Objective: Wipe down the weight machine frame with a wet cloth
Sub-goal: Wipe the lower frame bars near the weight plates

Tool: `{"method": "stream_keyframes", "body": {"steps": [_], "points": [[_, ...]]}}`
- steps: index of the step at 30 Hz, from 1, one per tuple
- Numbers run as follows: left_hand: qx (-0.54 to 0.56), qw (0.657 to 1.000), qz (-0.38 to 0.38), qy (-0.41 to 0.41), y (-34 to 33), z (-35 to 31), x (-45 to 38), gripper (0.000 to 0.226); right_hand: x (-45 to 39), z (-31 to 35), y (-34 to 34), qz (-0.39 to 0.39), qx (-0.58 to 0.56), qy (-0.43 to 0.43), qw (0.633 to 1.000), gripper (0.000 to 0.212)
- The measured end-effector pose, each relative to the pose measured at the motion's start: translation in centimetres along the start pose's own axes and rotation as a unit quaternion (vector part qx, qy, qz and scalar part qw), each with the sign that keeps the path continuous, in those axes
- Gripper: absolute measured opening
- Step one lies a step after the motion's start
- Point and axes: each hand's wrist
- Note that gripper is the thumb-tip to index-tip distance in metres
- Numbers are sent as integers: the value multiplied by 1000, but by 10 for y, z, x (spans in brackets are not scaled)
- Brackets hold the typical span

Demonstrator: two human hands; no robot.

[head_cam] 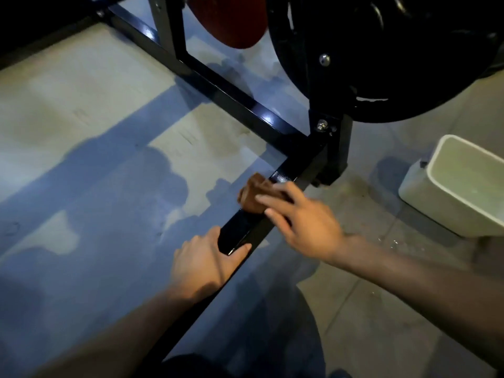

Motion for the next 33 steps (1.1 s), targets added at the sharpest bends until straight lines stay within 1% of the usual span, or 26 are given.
{"method": "stream_keyframes", "body": {"steps": [1,2,3,4,6,8,9,11,14,15,17,19,21,23,24,26,28,30,32,33], "points": [[-14,1000,6,-4,0,-1,0,55,5,0,3,26,-6,42,999,38],[-30,999,10,-5,0,-2,1,55,2,-8,7,34,2,65,997,39],[-46,999,10,-4,-1,-4,4,55,-6,-22,9,24,16,57,998,38],[-60,998,9,-1,-1,-7,5,57,-19,-40,10,-1,34,22,999,37],[-75,997,1,-4,0,-11,0,57,-47,-78,16,-63,91,-93,989,36],[-65,998,-16,-6,-3,-7,0,58,-62,-96,18,-68,121,-190,972,36],[-60,998,-19,-12,-4,-6,1,57,-64,-93,17,-64,119,-212,968,37],[-32,999,-23,-20,-4,-5,3,55,-57,-62,11,-65,94,-227,967,38],[-37,998,-40,-29,-4,-6,1,57,-24,-3,-4,-46,64,-173,982,38],[-48,997,-43,-30,-5,-7,1,59,-12,16,-7,-41,58,-168,983,38],[-59,998,-29,-23,-2,-6,7,62,9,60,-11,-25,43,-157,986,38],[-37,999,-23,-19,8,-5,18,65,26,93,-10,8,35,-135,990,39],[-18,1000,-9,-13,23,10,35,78,29,105,-5,35,44,-123,991,40],[-6,1000,-22,-1,42,32,60,89,23,96,-2,49,61,-136,988,40],[4,999,-30,15,52,52,79,89,19,95,-1,52,72,-159,983,41],[14,998,-50,38,60,90,113,86,9,87,1,34,85,-228,969,42],[-1,996,-65,52,61,131,146,85,6,93,-2,29,97,-264,959,45],[-46,995,-60,61,55,165,171,86,12,111,-5,43,101,-262,959,47],[-93,992,-47,71,48,187,185,86,26,130,-10,56,87,-228,968,48],[-100,991,-42,79,46,192,190,82,33,139,-11,59,79,-209,973,47]]}}
Point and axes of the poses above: each hand's wrist, its own x-axis away from the middle knuckle, its own y-axis out of the back of the hand, z = x × y, and after that the axes turned 14 degrees about -z, right-handed
